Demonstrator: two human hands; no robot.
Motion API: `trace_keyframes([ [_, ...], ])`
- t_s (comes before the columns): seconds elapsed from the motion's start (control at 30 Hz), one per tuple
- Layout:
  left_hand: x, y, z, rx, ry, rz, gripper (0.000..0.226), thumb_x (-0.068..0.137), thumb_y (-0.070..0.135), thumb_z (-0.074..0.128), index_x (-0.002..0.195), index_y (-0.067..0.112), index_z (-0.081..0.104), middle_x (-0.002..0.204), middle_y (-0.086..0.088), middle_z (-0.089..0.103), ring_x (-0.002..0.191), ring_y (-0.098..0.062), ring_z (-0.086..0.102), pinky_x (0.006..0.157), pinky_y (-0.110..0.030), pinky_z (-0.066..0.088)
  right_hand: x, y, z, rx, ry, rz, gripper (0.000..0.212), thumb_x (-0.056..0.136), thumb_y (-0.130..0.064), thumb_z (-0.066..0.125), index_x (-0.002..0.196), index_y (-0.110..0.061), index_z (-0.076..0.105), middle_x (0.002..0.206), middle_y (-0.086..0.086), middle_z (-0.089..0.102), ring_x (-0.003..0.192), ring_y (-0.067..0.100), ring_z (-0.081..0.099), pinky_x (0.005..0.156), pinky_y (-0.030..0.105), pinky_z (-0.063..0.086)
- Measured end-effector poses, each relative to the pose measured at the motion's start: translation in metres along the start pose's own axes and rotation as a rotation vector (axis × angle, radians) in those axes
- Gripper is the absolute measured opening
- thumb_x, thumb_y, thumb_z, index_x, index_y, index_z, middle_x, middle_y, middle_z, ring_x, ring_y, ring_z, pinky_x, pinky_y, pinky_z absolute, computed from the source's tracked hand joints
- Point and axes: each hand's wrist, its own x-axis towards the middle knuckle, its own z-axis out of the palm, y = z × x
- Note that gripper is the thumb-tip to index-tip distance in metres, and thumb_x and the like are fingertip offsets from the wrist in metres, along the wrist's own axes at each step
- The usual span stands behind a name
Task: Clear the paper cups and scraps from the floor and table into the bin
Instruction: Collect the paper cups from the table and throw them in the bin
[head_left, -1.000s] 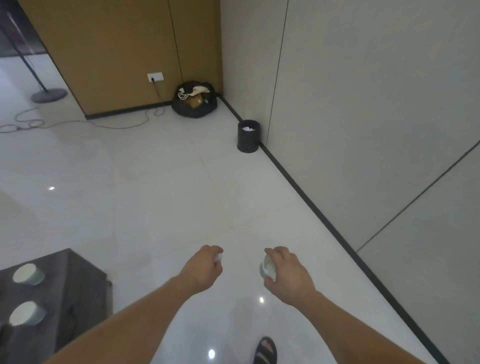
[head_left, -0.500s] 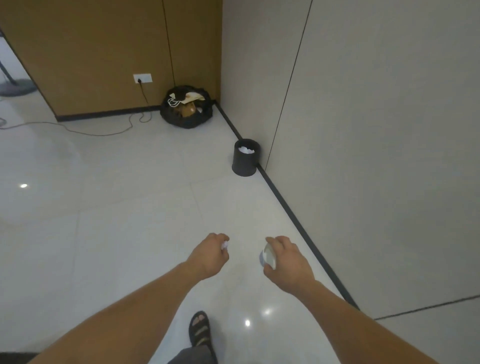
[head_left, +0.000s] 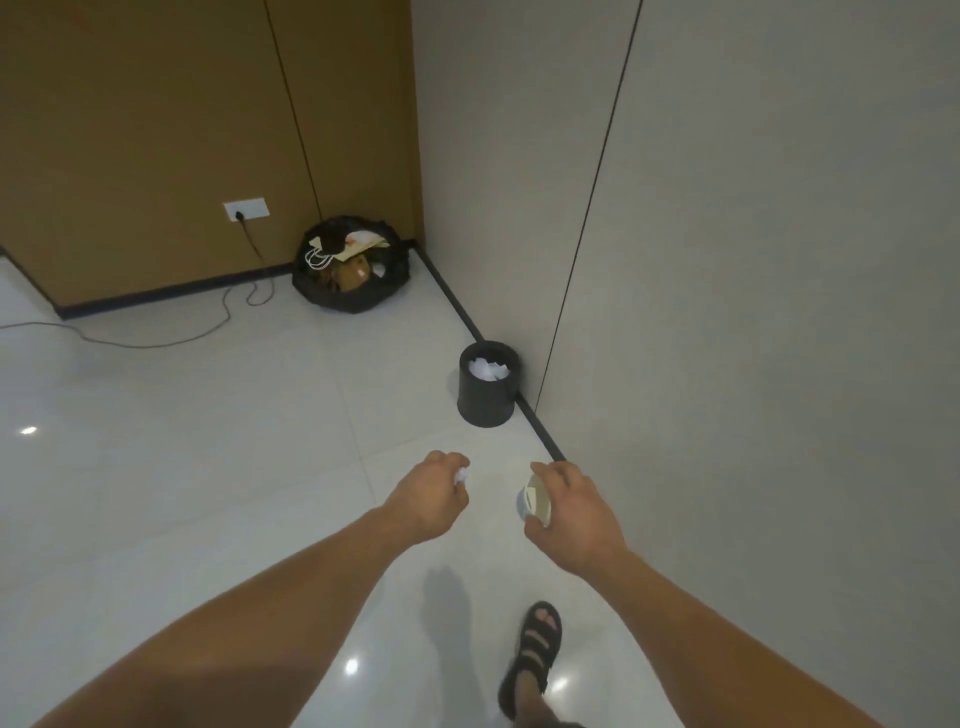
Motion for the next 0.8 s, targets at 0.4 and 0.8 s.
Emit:
trace_keyframes([
  [0.4,0.259,0.039,-0.060,-0.068,0.030,-0.075,0.038,0.098,0.024,0.041,0.135,0.014,0.047,0.134,-0.010,0.047,0.118,-0.024,0.051,0.103,-0.034,0.039,0.277,0.069,-0.080,-0.025,-0.071,-0.031,0.070,0.086,-0.038,0.058,0.149,-0.026,0.029,0.146,-0.003,0.032,0.126,0.021,0.039,0.097,0.029,0.042],
  [0.8,0.595,-0.070,-0.052,-0.080,-0.140,-0.080,0.041,0.095,0.026,0.045,0.136,0.021,0.044,0.132,-0.004,0.049,0.115,-0.019,0.052,0.101,-0.032,0.043,0.580,0.105,-0.002,-0.028,-0.165,0.096,0.072,0.086,-0.039,0.060,0.149,-0.023,0.030,0.146,0.002,0.036,0.123,0.020,0.043,0.096,0.027,0.044],
])
